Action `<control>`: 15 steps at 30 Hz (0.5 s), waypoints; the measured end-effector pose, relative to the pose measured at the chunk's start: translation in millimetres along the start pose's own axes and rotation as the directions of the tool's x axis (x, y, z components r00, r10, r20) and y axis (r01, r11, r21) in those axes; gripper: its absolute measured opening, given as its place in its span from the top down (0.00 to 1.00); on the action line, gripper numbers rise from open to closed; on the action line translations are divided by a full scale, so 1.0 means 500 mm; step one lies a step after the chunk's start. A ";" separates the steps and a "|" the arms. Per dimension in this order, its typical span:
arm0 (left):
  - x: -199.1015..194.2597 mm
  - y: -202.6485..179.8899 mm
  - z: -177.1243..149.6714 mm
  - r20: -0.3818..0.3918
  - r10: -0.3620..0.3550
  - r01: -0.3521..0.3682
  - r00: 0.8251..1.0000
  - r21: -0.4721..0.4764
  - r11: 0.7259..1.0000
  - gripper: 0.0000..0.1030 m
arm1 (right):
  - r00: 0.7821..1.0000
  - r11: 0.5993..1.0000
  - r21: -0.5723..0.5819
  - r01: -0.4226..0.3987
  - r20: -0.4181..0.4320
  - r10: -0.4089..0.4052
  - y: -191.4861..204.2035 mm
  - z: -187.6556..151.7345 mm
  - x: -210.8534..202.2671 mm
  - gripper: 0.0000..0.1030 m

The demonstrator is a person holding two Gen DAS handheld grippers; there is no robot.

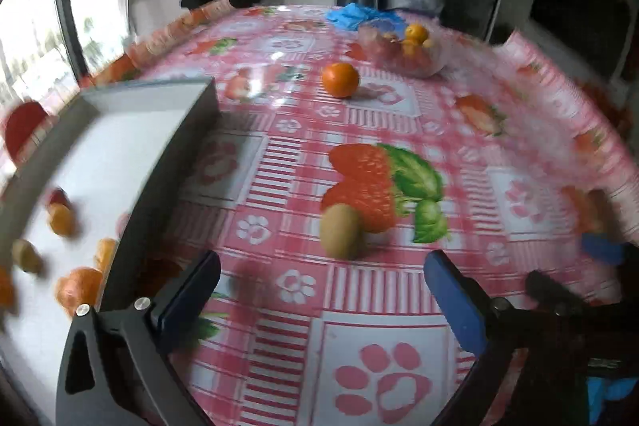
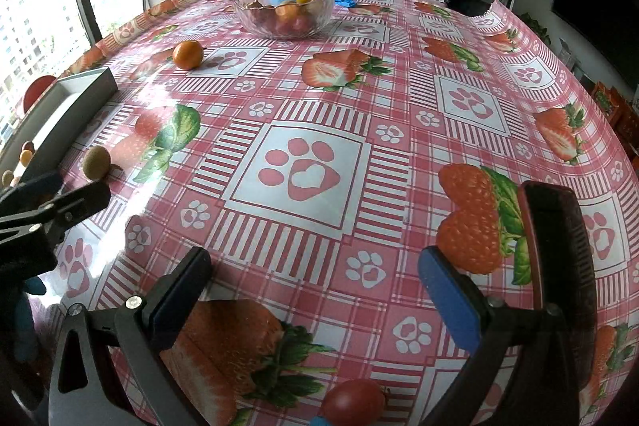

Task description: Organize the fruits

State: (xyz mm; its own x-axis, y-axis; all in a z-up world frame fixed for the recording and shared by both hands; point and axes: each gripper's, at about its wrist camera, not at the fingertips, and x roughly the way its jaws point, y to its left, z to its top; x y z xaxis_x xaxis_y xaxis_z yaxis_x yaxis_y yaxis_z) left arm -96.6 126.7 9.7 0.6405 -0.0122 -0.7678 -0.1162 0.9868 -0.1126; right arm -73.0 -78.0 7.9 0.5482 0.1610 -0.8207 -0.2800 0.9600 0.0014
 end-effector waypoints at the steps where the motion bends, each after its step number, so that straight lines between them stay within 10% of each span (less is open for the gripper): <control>1: 0.006 0.008 -0.002 -0.019 -0.024 0.024 1.000 -0.014 1.000 0.01 | 1.000 1.000 0.000 0.000 0.000 0.000 0.000 0.000 0.000 0.00; 15: 0.019 -0.020 -0.007 -0.041 0.055 -0.052 0.998 0.066 0.996 0.01 | 1.000 1.000 0.000 0.000 0.000 0.000 0.000 0.000 0.000 0.00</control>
State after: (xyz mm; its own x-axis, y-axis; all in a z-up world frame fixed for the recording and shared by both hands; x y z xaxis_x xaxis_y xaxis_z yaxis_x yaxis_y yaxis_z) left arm -92.1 116.0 1.1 0.6018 0.0352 -0.7979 -0.0993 0.9946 -0.0309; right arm -72.8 -78.1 8.0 0.5481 0.1613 -0.8207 -0.2804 0.9599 0.0013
